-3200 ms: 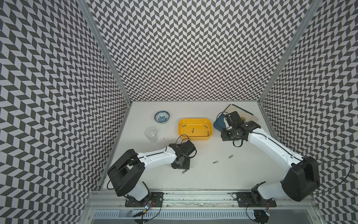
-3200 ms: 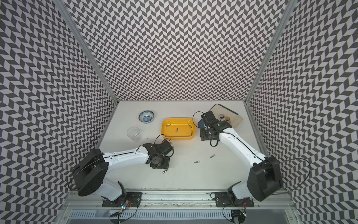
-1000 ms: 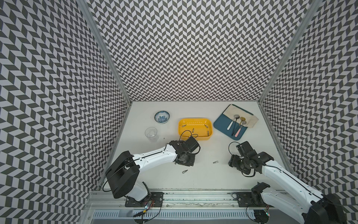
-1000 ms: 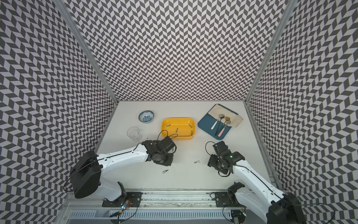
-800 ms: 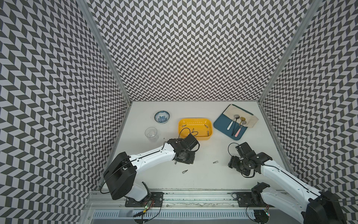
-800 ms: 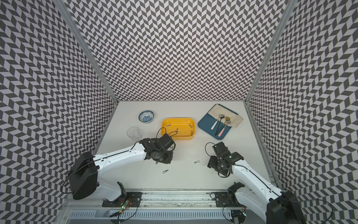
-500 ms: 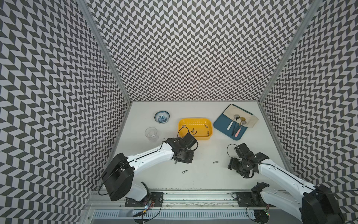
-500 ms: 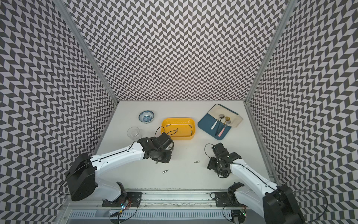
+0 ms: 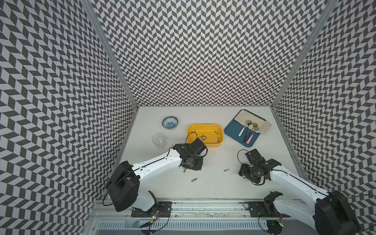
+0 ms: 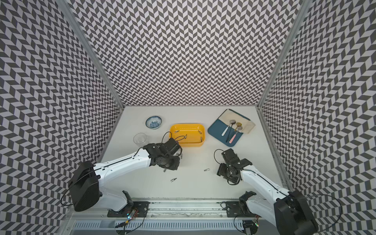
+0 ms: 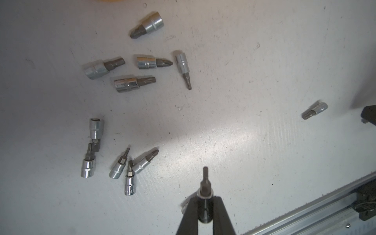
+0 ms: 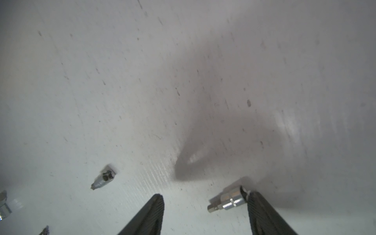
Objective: Put the bit on the desktop into the storage box
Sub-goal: Pick up the screwdriver bit from the center of the board.
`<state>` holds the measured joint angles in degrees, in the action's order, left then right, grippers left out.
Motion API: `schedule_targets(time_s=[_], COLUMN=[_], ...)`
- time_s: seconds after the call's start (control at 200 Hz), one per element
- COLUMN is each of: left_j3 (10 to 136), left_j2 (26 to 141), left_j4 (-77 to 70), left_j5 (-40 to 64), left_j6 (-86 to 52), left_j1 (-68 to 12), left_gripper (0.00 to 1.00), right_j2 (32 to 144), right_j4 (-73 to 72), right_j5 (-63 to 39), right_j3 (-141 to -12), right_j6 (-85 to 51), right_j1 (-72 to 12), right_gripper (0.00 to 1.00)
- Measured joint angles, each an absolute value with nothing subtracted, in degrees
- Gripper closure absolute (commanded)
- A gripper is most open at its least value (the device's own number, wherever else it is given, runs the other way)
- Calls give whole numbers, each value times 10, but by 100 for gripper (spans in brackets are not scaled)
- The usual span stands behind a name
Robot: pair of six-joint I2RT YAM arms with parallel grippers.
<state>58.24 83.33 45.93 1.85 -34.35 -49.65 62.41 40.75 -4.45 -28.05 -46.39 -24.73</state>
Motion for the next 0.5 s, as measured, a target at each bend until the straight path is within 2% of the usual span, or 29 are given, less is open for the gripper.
schedule_targets(time_s=[0.501], left_j3=[582], left_j2=[833], left_j4=[461], left_j5=[18], left_j6=[-343], left_j1=[-495], left_gripper=[100], right_j2=[672], right_j4=[412], right_j5=[11], right_j3=[-302], right_j6=[-461], right_j1=[-273], right_gripper=[55])
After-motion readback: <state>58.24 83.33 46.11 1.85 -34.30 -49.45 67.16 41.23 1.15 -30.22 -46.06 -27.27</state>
